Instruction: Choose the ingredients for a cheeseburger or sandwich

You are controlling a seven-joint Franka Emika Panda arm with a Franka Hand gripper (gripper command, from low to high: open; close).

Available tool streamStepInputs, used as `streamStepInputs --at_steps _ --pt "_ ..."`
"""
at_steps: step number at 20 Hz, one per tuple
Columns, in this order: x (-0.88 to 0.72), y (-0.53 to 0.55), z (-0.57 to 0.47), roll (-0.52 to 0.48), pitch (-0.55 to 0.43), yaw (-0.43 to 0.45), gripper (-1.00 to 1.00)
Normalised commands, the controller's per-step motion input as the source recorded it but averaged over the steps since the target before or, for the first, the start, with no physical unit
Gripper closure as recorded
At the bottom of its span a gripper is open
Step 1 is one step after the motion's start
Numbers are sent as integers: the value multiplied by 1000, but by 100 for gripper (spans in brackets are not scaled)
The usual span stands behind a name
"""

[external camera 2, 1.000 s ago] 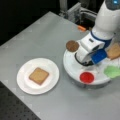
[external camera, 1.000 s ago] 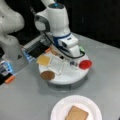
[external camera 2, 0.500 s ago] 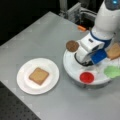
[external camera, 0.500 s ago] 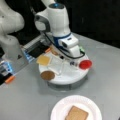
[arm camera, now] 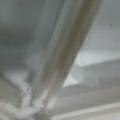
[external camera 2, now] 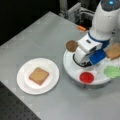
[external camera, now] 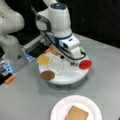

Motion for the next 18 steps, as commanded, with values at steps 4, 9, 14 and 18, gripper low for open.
streamStepInputs --at_steps 4,9,14,18 --pt "178 4 18 73 237 -123 -100" --pt "157 46 18 47 213 -124 -100" --pt "138 65 55 39 212 -103 -100" --pt "116 64 120 40 233 -106 -100"
